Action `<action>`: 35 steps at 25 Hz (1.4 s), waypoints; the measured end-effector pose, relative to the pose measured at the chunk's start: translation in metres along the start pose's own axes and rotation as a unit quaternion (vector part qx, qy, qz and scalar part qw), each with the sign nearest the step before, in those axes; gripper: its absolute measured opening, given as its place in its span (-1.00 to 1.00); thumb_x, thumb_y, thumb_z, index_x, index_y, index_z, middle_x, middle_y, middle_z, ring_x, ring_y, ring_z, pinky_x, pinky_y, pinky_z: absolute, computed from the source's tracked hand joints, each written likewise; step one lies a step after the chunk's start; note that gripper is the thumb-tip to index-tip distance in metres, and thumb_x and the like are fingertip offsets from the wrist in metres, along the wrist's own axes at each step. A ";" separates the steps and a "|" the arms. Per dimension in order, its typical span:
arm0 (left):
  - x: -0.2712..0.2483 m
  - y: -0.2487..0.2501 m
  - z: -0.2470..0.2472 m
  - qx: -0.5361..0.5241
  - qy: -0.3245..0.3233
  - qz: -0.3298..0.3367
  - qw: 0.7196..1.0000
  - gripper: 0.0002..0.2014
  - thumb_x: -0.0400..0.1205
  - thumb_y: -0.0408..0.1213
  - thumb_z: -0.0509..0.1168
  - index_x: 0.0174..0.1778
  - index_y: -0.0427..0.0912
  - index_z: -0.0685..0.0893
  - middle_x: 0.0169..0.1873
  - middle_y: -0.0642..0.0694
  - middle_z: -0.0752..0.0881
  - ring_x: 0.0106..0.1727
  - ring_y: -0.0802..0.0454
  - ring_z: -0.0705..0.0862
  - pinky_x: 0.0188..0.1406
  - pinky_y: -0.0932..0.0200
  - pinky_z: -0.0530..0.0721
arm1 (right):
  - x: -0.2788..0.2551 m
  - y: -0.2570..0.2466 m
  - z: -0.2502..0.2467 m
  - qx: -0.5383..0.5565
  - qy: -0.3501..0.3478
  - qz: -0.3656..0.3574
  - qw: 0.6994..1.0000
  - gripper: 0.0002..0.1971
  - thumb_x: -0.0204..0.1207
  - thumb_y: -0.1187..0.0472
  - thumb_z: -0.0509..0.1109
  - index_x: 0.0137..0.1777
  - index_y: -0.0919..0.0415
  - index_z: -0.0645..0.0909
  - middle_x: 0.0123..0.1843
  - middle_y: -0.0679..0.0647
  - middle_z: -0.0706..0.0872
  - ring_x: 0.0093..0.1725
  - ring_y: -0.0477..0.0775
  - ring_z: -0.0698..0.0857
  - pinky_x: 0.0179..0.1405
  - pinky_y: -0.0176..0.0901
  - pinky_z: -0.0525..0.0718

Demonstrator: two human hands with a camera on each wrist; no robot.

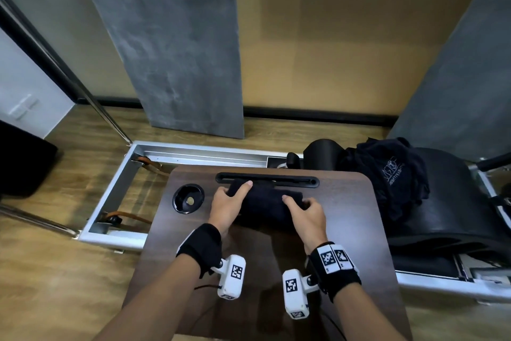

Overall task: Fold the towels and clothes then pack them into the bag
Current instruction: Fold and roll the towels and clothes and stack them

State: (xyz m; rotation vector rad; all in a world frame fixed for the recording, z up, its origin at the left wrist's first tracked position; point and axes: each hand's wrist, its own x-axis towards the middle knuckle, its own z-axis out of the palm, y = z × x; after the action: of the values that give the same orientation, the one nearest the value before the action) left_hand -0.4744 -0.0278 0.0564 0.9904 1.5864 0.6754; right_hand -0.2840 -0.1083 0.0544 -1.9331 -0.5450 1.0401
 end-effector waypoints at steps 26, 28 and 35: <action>0.103 -0.026 -0.159 0.036 0.041 0.141 0.989 -0.50 0.80 0.27 0.17 0.27 -0.11 0.70 0.17 -0.05 0.74 0.26 -0.05 0.69 0.35 -0.07 0.64 | -0.018 -0.040 0.192 0.027 0.125 -0.090 0.988 -0.69 0.54 0.05 0.63 0.14 0.26 0.83 0.01 0.09 0.86 0.06 0.05 0.80 0.20 -0.06 0.74; 0.110 -0.030 -0.163 0.082 0.059 0.155 0.983 -0.52 0.81 0.19 0.22 0.31 -0.17 0.72 0.20 -0.08 0.67 0.31 -0.09 0.62 0.37 -0.01 0.55 | -0.018 -0.042 0.196 0.033 0.145 -0.085 0.985 -0.74 0.51 0.13 0.66 0.10 0.24 0.80 -0.04 0.09 0.84 -0.01 0.04 0.79 0.07 -0.16 0.72; 0.124 -0.028 -0.161 0.003 0.086 0.116 0.990 -0.64 0.67 0.10 0.50 0.11 -0.13 0.72 0.05 -0.10 0.70 0.14 -0.18 0.73 0.17 -0.03 0.70 | -0.021 -0.044 0.202 -0.014 0.171 -0.090 0.981 -0.83 0.50 0.24 0.66 -0.12 0.29 0.73 -0.23 0.11 0.78 -0.22 0.05 0.71 -0.27 -0.40 0.53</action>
State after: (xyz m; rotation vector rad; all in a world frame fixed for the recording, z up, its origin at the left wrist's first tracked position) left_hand -0.6440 0.0787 0.0114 1.1590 1.6364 0.9373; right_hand -0.4625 -0.0024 0.0420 -1.9896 -0.5269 0.5723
